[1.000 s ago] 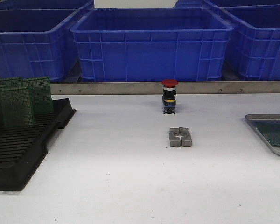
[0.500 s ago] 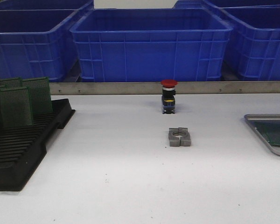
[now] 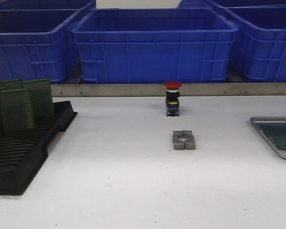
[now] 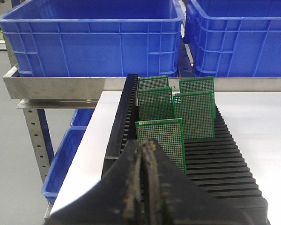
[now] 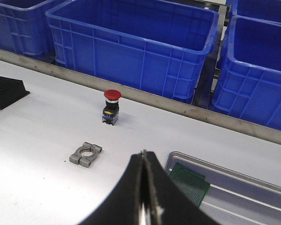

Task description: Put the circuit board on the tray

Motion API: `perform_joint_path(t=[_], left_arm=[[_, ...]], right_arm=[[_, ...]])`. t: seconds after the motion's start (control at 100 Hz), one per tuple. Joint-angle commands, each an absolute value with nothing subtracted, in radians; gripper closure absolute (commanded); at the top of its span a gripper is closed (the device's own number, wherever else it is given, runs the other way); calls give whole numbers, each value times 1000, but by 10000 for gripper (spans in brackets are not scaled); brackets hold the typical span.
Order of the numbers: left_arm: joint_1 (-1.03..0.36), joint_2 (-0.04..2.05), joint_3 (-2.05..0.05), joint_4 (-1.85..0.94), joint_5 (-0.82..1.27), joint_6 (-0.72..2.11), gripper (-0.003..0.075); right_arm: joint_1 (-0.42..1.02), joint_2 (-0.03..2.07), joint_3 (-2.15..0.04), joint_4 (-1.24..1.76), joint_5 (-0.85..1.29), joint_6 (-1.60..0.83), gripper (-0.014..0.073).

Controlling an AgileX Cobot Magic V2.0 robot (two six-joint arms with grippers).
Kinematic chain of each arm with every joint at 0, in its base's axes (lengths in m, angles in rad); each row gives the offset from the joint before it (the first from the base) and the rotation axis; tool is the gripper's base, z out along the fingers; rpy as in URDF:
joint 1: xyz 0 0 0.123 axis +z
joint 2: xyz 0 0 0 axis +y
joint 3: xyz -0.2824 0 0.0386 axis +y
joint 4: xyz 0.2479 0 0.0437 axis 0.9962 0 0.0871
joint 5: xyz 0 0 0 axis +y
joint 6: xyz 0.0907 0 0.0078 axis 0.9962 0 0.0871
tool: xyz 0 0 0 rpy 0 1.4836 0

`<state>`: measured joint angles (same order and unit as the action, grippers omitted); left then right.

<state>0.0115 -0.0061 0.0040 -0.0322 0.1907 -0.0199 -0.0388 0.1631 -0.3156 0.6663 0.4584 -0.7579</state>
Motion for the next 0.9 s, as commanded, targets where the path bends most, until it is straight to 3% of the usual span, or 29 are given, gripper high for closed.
perform_joint_path(t=[0.0,0.48,0.76,0.89], left_arm=[[10,-34,24,-30,104,-29,741],[10,-34,24,-30,104,-29,741],[10,-34,24,-30,104,-29,741],[10,-34,24,-30,104,-29,741]], right_arm=[[-42,172,-342,686,404,-768,653],[-42,172,-340,684,402,-770,653],[-55,164,-184,437,31,-762,653],[-55,120,-58,279,-120,-494,653]])
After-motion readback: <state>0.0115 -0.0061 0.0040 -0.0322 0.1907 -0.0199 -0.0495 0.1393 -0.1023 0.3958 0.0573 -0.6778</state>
